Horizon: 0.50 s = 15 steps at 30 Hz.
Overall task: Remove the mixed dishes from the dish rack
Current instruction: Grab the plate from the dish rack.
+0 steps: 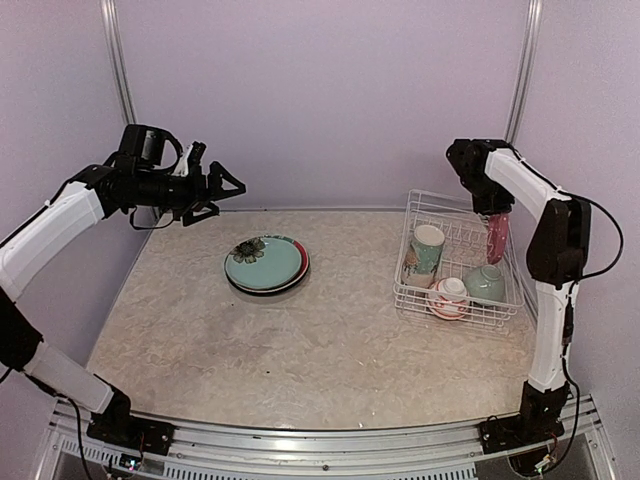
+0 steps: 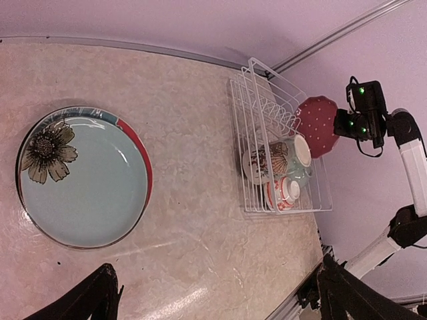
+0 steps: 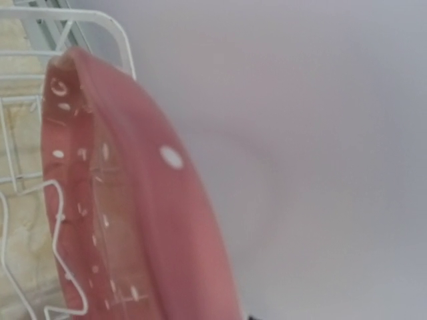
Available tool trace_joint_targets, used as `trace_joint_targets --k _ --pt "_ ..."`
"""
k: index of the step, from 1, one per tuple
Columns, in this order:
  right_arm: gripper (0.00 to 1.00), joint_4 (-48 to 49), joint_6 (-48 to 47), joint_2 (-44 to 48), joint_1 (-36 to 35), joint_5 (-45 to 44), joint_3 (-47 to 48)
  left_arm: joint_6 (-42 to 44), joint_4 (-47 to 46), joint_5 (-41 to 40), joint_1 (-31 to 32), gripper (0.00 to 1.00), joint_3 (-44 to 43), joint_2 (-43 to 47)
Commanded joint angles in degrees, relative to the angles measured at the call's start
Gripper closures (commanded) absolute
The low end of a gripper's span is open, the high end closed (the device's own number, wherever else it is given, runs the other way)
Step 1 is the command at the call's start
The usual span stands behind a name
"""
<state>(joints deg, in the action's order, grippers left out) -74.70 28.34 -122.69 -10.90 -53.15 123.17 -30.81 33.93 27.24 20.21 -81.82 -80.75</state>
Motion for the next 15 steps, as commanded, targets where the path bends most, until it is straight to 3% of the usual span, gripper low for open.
trace_joint_targets --k 1,15 --pt "1.00 -3.4 -0.6 3.5 -0.6 -8.4 3.3 -0.2 0.3 1.2 -0.4 0.01 -1.0 -1.1" --pt "1.00 -2.9 -4.4 7.6 -1.4 -7.5 5.1 -0.3 0.4 1.5 -0.4 0.01 -1.1 -2.4"
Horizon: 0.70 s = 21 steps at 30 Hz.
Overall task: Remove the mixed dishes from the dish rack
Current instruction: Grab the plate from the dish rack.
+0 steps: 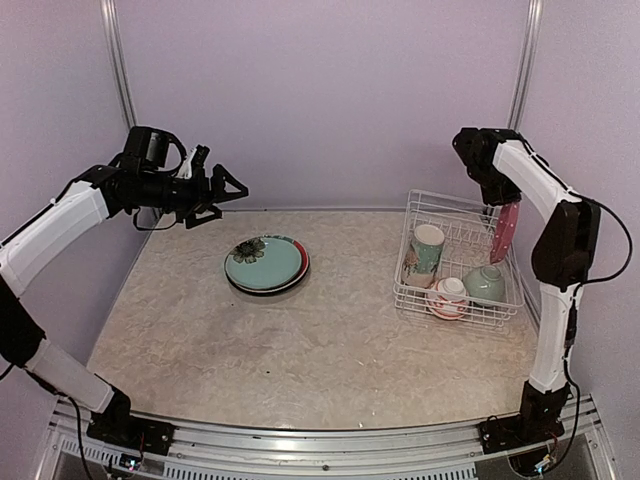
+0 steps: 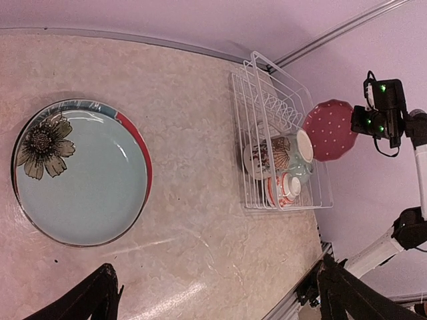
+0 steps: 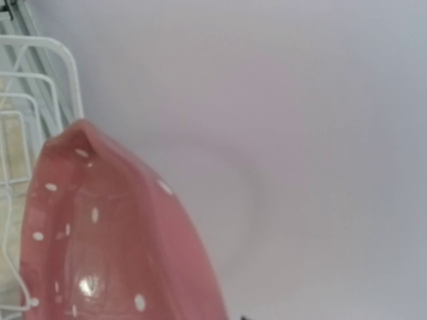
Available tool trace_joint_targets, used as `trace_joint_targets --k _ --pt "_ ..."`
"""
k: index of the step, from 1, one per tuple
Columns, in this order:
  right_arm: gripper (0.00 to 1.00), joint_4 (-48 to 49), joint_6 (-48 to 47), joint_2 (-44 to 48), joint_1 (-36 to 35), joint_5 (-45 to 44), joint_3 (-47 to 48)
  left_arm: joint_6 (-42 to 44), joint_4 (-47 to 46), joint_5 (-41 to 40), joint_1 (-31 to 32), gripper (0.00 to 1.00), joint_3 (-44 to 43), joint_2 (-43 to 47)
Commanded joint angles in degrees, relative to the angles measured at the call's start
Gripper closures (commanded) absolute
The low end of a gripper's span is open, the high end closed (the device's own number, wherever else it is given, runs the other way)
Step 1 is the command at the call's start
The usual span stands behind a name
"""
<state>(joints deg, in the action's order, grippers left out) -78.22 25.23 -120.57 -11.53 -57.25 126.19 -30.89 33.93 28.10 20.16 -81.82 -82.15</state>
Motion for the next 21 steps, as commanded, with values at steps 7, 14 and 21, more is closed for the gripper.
trace_joint_targets --k 7,14,21 --pt "1.00 2.9 -5.0 5.5 -0.8 -2.9 3.0 -0.2 0.5 0.9 -0.4 0.01 -1.1 -1.5" --pt "1.00 4.9 -7.4 6.8 -1.0 -0.9 3.3 -0.4 0.5 1.6 -0.3 0.01 -1.2 -1.9" --pt "1.00 6.0 -9.7 6.3 -2.2 1.0 2.9 -0.6 0.5 2.0 -0.4 0.01 -1.3 -2.5"
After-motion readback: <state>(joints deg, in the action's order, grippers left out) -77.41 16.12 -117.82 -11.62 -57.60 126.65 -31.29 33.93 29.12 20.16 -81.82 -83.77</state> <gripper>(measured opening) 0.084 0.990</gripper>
